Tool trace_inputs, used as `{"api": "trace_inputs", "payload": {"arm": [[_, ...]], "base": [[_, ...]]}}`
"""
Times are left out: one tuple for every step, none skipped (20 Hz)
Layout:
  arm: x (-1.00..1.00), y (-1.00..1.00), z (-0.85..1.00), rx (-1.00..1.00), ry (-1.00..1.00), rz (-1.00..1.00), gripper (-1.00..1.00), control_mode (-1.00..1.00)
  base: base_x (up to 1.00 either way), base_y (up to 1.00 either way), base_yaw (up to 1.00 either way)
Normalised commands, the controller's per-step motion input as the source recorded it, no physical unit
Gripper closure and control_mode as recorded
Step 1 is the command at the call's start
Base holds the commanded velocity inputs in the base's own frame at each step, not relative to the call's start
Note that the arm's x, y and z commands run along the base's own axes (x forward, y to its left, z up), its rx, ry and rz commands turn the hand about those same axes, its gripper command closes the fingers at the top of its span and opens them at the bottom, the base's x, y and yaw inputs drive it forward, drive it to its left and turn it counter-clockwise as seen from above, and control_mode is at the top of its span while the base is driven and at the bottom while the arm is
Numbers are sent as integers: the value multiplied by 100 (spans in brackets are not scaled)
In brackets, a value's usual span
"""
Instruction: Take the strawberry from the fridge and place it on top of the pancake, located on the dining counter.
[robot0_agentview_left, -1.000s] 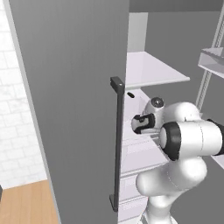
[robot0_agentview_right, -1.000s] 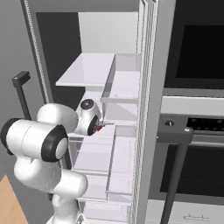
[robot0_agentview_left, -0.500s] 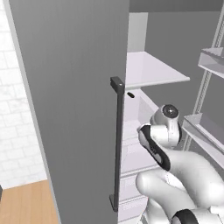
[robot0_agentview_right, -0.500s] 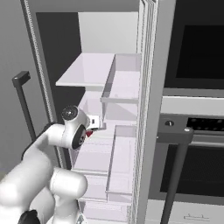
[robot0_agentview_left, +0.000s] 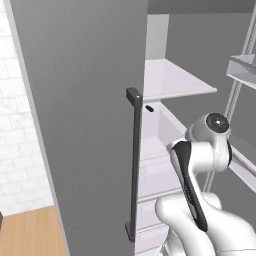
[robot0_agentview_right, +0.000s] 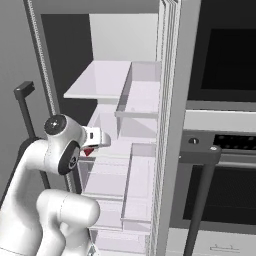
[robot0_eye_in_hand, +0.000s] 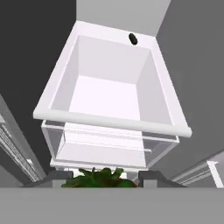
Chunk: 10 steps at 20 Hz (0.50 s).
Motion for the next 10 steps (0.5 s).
{"api": "trace_inputs", "payload": {"arm": [[-76,0,90,0,0,0,100,-100],[-78,0,81,0,0,0,100,-100],[-82,0,61,0,0,0,100,-100],[-71,0,7,0,-1,4,100,-100],[-60,1,0,0,0,7,100,-100],[-59,26,-8,-6,0,10,100,-100],[-64,26,-12,-3,2,11,100,-100],[-67,31,-14,-2,0,8,100,-100],[-63,31,-17,-3,0,9,100,-100],[-61,35,-19,-7,1,9,100,-100]], "base": [[0,0,0],[0,0,0],[0,0,0],[0,0,0],[0,0,0],[0,0,0],[0,0,0],[0,0,0],[0,0,0],[0,0,0]]}}
